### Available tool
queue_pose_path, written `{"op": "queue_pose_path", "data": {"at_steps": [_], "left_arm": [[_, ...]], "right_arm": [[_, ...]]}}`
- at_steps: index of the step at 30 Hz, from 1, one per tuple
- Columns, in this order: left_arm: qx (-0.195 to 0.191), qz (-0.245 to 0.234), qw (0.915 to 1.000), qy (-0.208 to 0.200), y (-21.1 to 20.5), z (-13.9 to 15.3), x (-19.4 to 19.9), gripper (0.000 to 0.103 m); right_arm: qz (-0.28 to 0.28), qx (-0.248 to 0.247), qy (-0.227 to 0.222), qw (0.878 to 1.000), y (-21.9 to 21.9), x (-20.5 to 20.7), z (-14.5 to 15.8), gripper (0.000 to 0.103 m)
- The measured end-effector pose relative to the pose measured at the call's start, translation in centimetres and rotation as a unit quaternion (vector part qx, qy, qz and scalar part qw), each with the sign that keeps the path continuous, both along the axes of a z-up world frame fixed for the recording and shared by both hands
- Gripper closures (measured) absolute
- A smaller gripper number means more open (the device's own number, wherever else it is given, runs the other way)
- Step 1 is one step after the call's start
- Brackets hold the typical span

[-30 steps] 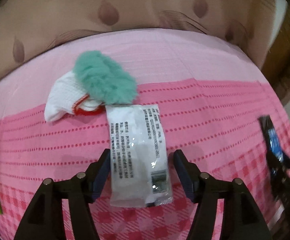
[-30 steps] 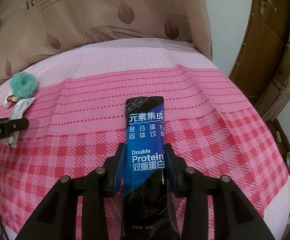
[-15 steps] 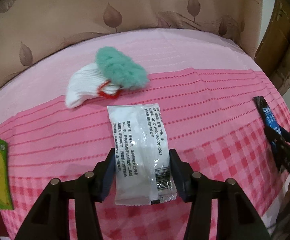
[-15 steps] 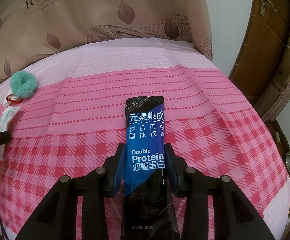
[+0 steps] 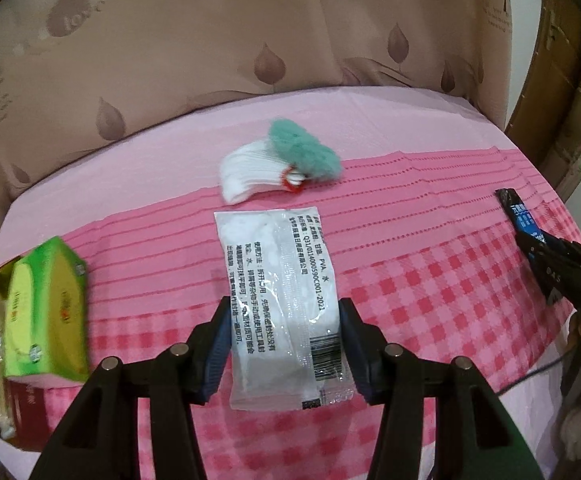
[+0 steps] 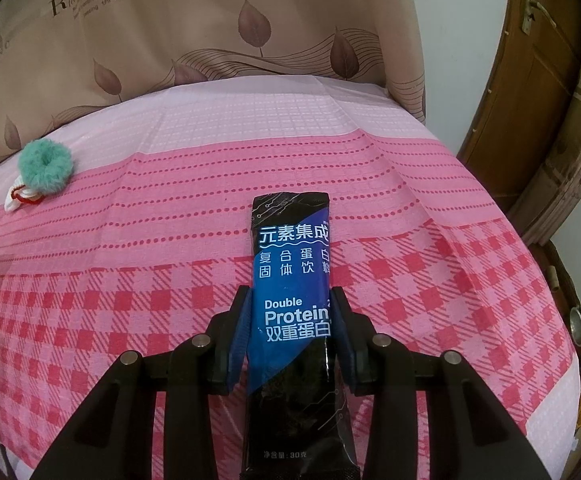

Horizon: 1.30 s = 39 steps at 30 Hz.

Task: Organize soft objects
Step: 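Carry the white printed sachet into the gold tin with the left gripper and release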

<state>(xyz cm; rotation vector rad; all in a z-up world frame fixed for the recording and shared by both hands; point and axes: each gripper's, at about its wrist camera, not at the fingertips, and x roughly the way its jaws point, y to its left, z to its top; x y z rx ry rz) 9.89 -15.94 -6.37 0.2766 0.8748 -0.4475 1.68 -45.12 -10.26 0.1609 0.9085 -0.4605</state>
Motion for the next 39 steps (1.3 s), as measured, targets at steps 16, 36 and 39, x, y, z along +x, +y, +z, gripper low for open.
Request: {"op": "queue_pose_path", "data": {"at_steps": [16, 36, 39], "left_arm": [[-0.005, 0.076, 0.9966, -0.030, 12.2, 4.4, -0.5, 0.051], [0.009, 0.239, 0.9698, -0.046, 30.0, 5.8, 4.0, 0.051], [0.010, 0.254, 0.9663, -0.038, 31.7, 5.2, 4.6, 0.051]], "right_arm": [[0.001, -0.001, 0.002, 1.000, 0.0, 0.0, 0.0, 0.066], [0.001, -0.006, 0.004, 1.000, 0.0, 0.0, 0.1, 0.066], [0.001, -0.008, 0.005, 1.000, 0.0, 0.0, 0.0, 0.066]]}}
